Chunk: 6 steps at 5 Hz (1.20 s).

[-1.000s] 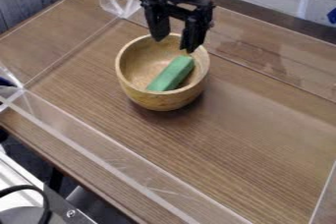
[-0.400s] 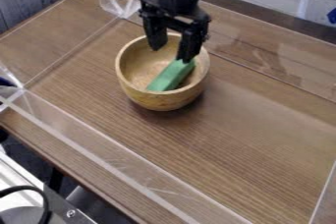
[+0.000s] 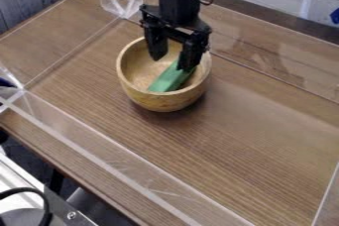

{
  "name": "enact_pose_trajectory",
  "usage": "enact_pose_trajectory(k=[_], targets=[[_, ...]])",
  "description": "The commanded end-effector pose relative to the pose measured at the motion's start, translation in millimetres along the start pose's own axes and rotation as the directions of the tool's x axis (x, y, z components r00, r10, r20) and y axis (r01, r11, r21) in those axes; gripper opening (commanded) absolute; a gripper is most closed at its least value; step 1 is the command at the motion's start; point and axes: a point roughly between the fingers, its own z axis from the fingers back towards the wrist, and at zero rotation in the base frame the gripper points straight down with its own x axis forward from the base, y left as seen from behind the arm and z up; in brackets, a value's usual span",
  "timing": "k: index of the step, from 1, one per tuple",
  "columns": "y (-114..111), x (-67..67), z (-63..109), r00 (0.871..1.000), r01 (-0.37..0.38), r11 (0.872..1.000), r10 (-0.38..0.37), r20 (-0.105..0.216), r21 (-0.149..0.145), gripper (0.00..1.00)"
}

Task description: Remove the green block from inside the brown bowl and put it on the table

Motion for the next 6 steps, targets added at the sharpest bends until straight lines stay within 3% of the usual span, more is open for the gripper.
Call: enact_pose_trajectory(k=[1, 3, 6], targets=[[1.8, 6.7, 27.6, 0.997, -0.002, 1.0, 0.001, 0.082, 0.01, 1.0], [0.8, 7.5, 42.3, 0.994, -0.002, 1.0, 0.001, 0.112, 0.005, 1.0], [3.8, 6.7, 19.7, 0.997, -0.012, 1.0, 0.011, 0.08, 0.008, 1.0]])
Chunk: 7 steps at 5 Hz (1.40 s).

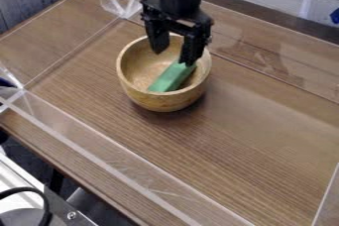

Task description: Remove the green block from inside the brown bowl and put it on the table

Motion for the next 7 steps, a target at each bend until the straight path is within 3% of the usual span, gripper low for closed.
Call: enact_pose_trajectory(k=[1, 4, 7], targets=[[6.3, 3.5, 3.8, 0.999, -0.014, 1.0, 0.013, 0.032, 0.013, 1.0], [5.3, 4.9, 20.7, 0.998, -0.017, 1.0, 0.016, 0.064, 0.004, 1.0], [6.0, 6.0, 24.5, 0.997, -0.021, 1.0, 0.021, 0.075, -0.002, 1.0]])
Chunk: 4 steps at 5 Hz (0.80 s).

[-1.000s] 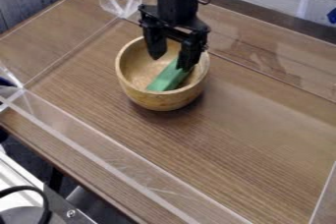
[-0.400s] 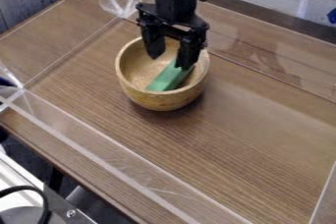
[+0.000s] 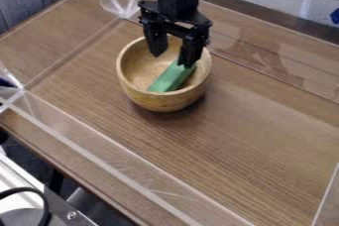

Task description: Remove the green block from inside the brown bowl and put it on the table

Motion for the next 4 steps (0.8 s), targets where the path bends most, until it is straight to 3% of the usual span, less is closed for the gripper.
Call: enact_pose_trajectory(k=[1, 4], targets=[[4.7, 9.3, 26.8, 0.996, -0.005, 1.0, 0.004, 0.094, 0.013, 1.0], [6.8, 9.1, 18.8, 0.996, -0.012, 1.0, 0.011, 0.084, 0.012, 1.0]])
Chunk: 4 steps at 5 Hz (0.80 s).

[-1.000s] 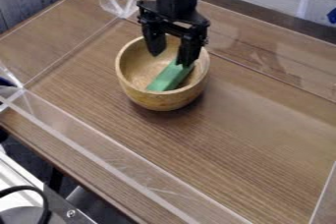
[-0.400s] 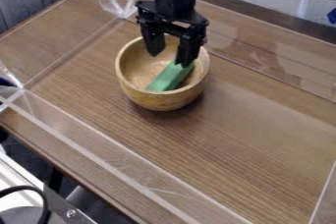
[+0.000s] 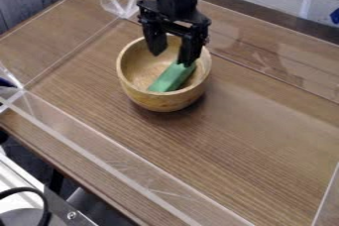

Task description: Remove the green block from inside the brown bowl and put it on the table

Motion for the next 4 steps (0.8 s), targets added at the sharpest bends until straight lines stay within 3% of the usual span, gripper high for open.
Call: enact_pose_trajectory(k=[1, 4], targets=[[6.5, 7.1, 10.7, 0.999, -0.007, 1.0, 0.006, 0.053, 0.02, 1.0], [10.8, 4.7, -14.2, 1.0, -0.017, 0.999, 0.017, 0.012, 0.034, 1.0]])
